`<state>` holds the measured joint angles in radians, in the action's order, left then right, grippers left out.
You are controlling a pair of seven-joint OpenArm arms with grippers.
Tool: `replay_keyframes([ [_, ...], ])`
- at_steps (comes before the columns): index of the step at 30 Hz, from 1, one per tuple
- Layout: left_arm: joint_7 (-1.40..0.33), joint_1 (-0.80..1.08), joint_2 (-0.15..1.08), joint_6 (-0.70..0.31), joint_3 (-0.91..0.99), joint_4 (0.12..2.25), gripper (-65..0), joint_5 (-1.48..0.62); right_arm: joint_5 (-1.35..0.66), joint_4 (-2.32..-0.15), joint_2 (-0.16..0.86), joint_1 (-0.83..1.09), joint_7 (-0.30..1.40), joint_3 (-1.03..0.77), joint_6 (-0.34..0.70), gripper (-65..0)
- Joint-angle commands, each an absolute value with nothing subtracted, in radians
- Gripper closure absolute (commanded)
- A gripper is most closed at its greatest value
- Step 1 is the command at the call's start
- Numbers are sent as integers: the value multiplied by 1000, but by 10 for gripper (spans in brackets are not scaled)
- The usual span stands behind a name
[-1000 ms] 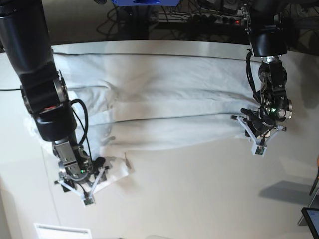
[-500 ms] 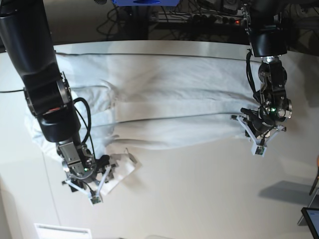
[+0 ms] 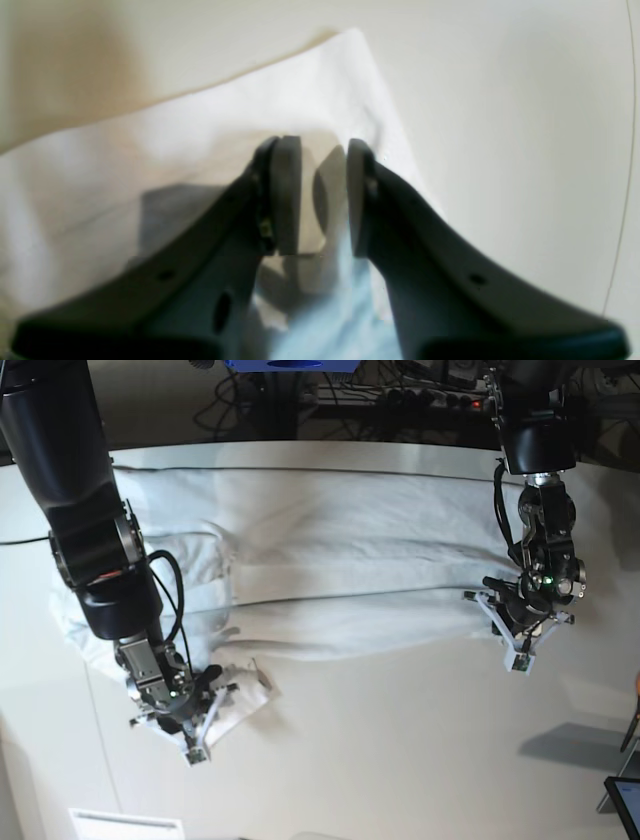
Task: Fold the T-shirt properly
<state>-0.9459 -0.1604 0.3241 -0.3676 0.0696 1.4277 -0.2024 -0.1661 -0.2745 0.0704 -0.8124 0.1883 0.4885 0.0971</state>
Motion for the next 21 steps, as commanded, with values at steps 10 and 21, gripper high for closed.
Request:
replay_keyframes([
  [10,-929,-180,340,-361,74,1454,0,-200,-154,-249,102,-835,225,300,87,-1],
  [21,-934,-179,340,-360,74,1527,0,-200,-153,-545,107,-763,381,288,88,-1],
])
